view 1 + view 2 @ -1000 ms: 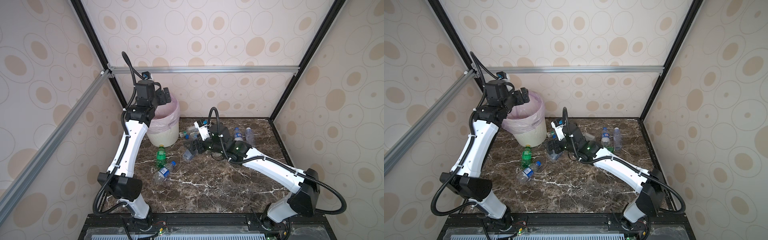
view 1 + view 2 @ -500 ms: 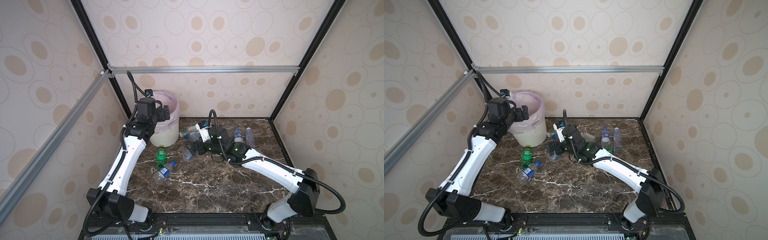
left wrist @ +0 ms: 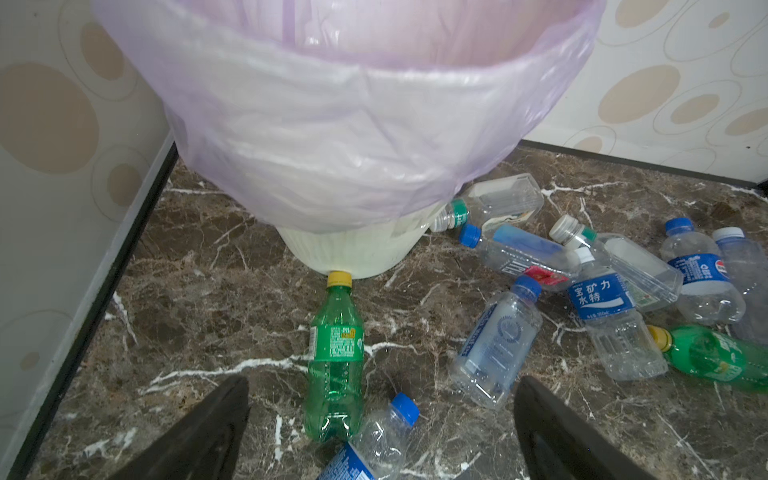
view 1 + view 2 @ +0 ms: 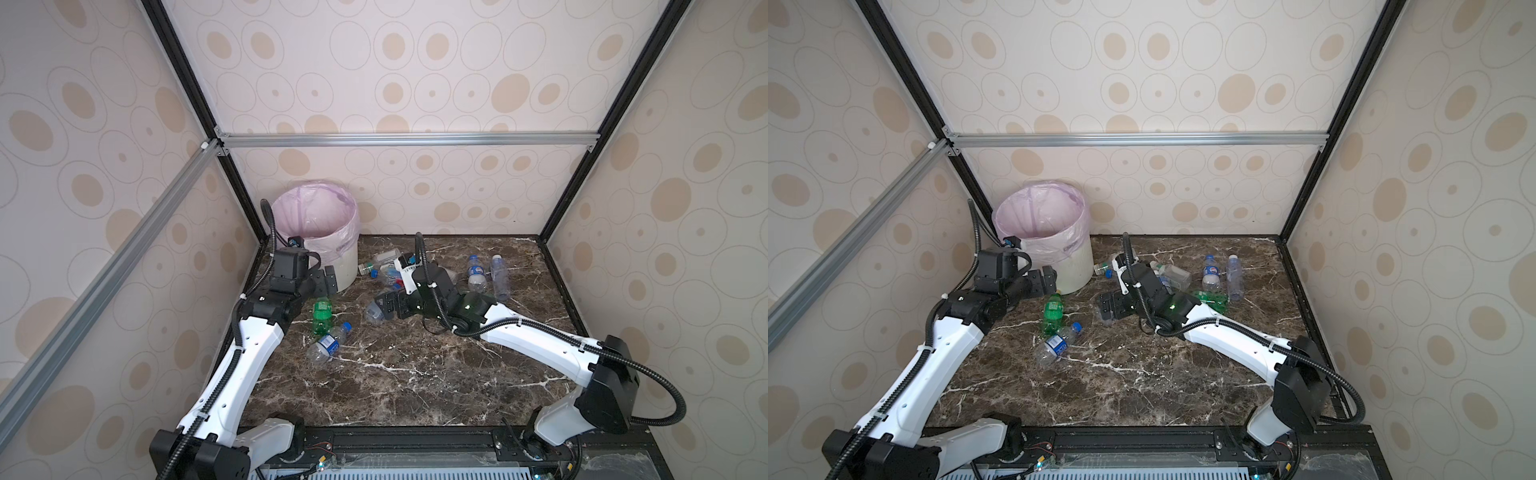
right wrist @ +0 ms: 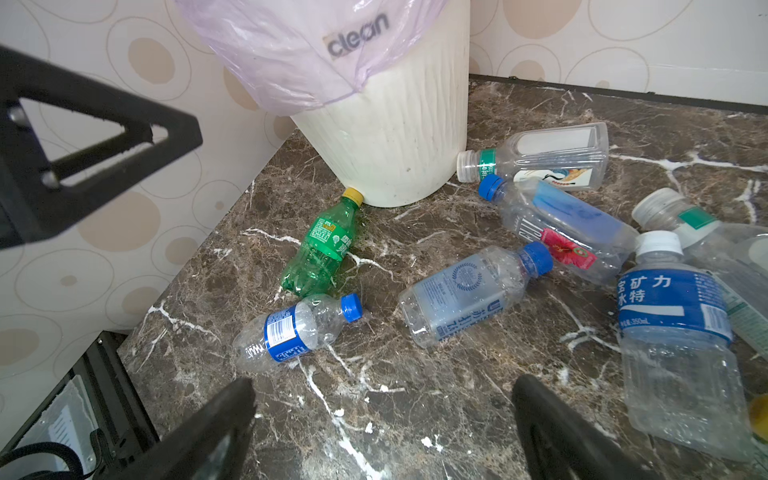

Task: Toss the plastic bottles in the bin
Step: 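Move the left gripper down to the green yellow-capped bottle by the bin, then lower the left gripper around the green bottle and close it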

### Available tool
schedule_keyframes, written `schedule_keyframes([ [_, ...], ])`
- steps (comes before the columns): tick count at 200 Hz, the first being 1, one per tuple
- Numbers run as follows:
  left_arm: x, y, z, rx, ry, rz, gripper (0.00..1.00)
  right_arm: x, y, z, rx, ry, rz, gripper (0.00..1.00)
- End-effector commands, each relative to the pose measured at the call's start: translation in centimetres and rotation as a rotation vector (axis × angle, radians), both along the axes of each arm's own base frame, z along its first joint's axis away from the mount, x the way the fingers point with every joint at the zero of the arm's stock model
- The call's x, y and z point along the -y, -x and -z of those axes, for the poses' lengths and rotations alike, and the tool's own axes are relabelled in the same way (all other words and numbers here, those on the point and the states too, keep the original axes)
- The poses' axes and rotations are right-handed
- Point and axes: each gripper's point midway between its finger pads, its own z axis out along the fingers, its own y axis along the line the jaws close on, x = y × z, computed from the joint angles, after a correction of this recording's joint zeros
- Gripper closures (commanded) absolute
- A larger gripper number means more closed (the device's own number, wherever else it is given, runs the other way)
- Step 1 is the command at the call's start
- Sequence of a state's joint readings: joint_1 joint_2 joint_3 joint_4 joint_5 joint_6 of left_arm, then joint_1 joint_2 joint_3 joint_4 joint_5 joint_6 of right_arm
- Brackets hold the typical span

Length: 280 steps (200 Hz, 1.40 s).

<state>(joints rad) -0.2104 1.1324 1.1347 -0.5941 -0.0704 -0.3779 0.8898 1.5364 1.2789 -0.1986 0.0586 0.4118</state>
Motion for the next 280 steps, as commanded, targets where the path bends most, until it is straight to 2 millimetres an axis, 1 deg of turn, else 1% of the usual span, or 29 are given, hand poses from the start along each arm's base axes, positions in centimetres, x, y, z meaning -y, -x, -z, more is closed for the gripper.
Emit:
schedule_keyframes([
  [1,0.2,1.4,2.4,-0.071,0.049,-0.019,0.01,0.0,0.6,0.4,-0.016,0.002,0.009,0.0],
  [41,0.3,2.4,7.4,-0.142,0.086,-0.045,0.01,-1.0,0.9,1.2,-0.032,0.005,-0.016,0.0],
  [81,0.4,2.4,10.7,-0.178,0.097,-0.054,0.01,-1.6,0.9,2.0,-0.048,0.01,-0.036,0.0],
  [105,0.6,2.1,12.7,-0.199,0.121,-0.057,0.01,-1.6,0.8,2.3,-0.048,0.021,-0.035,0.0],
  [121,0.4,1.9,13.9,-0.199,0.135,-0.075,0.01,-1.5,0.9,2.2,-0.045,0.026,-0.036,0.0],
  [142,-0.3,1.3,14.5,-0.173,0.155,-0.104,0.01,-1.1,0.9,2.0,-0.038,0.031,-0.031,0.0],
  [165,-1.3,0.9,15.2,-0.163,0.155,-0.143,0.01,-0.8,0.9,2.2,-0.033,0.047,-0.027,0.0],
  [181,-2.1,0.8,16.1,-0.168,0.154,-0.166,0.01,-0.8,0.9,2.3,-0.037,0.057,-0.031,0.0],
  [198,-2.4,0.5,17.0,-0.185,0.17,-0.173,0.01,-0.8,0.9,2.3,-0.036,0.05,-0.028,0.0],
  [238,-2.1,-0.3,17.7,-0.189,0.202,-0.172,0.05,-1.4,0.6,2.7,-0.042,0.043,-0.029,0.0],
  [280,-1.9,-0.5,19.0,-0.223,0.225,-0.186,0.07,-2.0,0.4,3.0,-0.056,0.023,-0.03,0.0],
])
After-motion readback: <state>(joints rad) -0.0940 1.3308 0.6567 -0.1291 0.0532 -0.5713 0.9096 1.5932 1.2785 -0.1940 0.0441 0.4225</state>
